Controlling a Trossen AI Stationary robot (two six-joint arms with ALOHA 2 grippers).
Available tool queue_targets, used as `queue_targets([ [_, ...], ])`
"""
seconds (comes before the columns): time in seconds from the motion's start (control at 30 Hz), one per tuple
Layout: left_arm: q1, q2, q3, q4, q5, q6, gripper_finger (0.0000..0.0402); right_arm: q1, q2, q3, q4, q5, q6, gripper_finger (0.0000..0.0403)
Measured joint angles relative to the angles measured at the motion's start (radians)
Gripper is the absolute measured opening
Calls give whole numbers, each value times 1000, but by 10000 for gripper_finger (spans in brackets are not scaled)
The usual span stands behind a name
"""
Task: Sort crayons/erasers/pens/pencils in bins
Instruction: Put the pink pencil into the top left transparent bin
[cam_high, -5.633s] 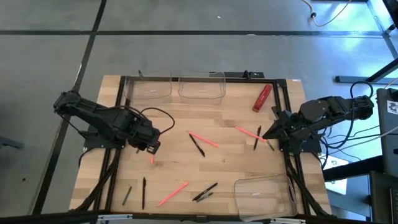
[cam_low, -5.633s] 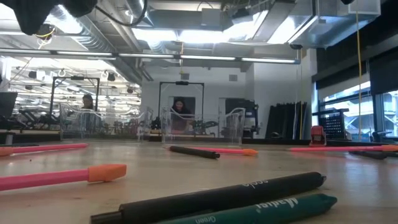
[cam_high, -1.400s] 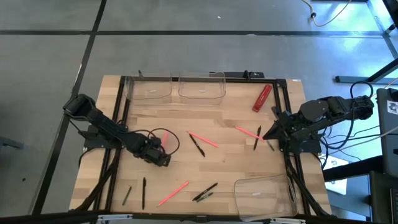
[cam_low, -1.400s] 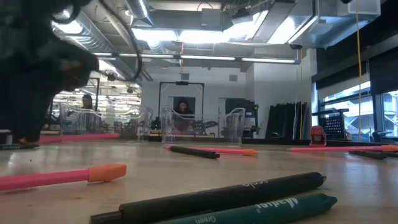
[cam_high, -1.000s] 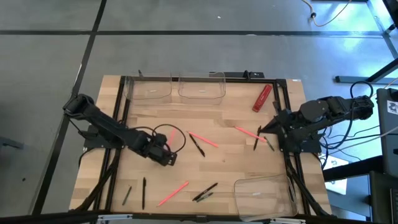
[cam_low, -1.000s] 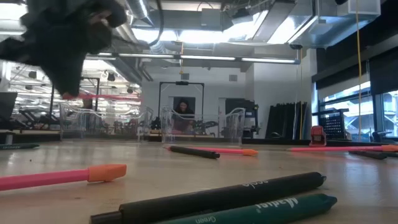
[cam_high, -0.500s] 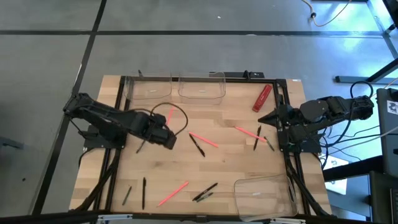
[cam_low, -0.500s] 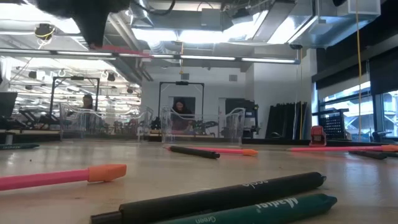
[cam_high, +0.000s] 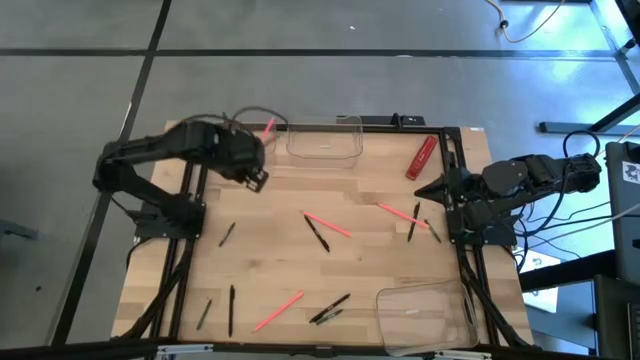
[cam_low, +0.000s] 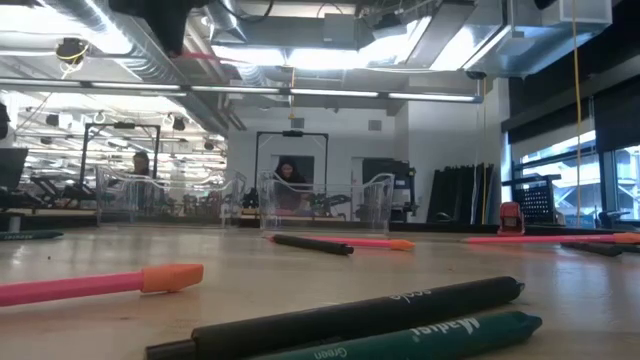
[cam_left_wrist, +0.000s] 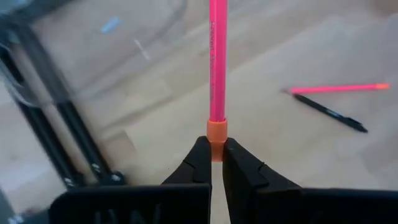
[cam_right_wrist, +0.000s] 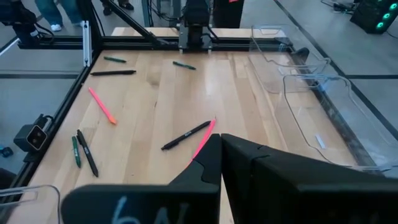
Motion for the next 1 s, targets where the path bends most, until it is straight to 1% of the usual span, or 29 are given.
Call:
queue_targets([
  [0.17, 173, -11, 0, 2, 7, 212, 6, 0, 11, 0, 1, 0, -2, 6],
  [0.33, 336, -8, 0, 2, 60, 457, 7, 0, 15, -1, 1, 1, -4, 6],
  [0.47, 429, -8, 0, 2, 67, 661, 8, 0, 15, -1, 1, 8, -6, 6],
  [0.57, 483, -8, 0, 2, 89, 783, 8, 0, 15, -1, 1, 57, -7, 6],
  [0.67, 522, -8, -21, 3, 93, 848, 8, 0, 16, -1, 0, 118, -8, 6],
  [0.77, 547, -8, -84, 2, 93, 866, 8, 0, 19, -1, 0, 161, -8, 6],
  [0.87, 570, -8, -167, 6, 76, 867, 8, 0, 21, -1, 0, 174, -9, 6],
  [1.0, 599, -8, -281, 45, 11, 856, 8, 0, 21, -1, 0, 174, -12, 6],
])
